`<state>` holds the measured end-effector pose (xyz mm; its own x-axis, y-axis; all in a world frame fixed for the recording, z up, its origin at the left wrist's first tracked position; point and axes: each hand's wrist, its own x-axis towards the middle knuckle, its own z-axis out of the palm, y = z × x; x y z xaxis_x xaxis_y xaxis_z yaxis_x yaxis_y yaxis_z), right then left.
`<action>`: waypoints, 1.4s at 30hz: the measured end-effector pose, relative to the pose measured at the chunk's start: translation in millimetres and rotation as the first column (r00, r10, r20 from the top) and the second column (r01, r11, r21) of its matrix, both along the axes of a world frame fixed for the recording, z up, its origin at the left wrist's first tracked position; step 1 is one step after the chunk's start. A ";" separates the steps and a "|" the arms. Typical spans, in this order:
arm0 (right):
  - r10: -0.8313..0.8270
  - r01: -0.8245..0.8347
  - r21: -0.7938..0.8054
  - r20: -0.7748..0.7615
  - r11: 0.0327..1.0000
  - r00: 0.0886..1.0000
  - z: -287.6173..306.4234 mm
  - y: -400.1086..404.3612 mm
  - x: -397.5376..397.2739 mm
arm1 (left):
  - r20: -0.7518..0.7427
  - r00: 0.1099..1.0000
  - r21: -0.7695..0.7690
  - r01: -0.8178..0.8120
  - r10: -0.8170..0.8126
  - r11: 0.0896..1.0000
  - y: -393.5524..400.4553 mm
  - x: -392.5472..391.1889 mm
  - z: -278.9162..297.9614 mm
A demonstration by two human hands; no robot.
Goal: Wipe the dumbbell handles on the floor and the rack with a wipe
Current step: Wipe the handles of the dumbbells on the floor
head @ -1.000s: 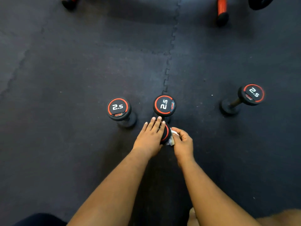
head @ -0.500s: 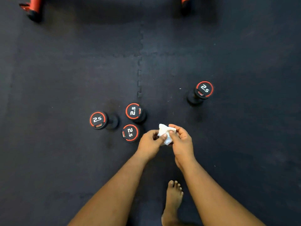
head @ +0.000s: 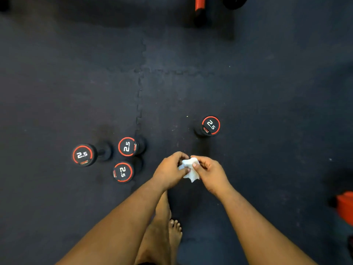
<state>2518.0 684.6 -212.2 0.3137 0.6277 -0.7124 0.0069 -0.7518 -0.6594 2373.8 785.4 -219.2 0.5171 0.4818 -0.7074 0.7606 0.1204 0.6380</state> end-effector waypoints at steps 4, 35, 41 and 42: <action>-0.039 0.037 -0.074 -0.018 0.997 0.999 1.3 19.2 39.1 | -0.049 0.999 0.022 -0.020 0.021 1.000 19.5 34.2 -1.7; 0.308 -0.360 0.084 0.362 0.929 0.880 -175.4 72.3 189.4 | -0.436 0.900 0.399 0.208 -0.014 0.893 -11.8 168.4 -181.6; 0.603 -0.713 0.106 0.455 0.693 0.655 -217.7 70.7 119.7 | -0.445 0.880 0.384 0.019 0.167 0.923 -42.3 90.6 -215.3; 0.645 -0.772 0.101 0.487 0.628 0.589 -230.1 69.9 107.8 | -0.438 0.878 0.373 -0.019 0.194 0.928 -49.1 81.2 -226.5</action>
<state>2625.7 754.5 -442.3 -0.1282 0.9066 -0.4020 0.7429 -0.1808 -0.6446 2455.0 736.3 -445.7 0.1062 0.7731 -0.6253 0.9706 0.0560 0.2342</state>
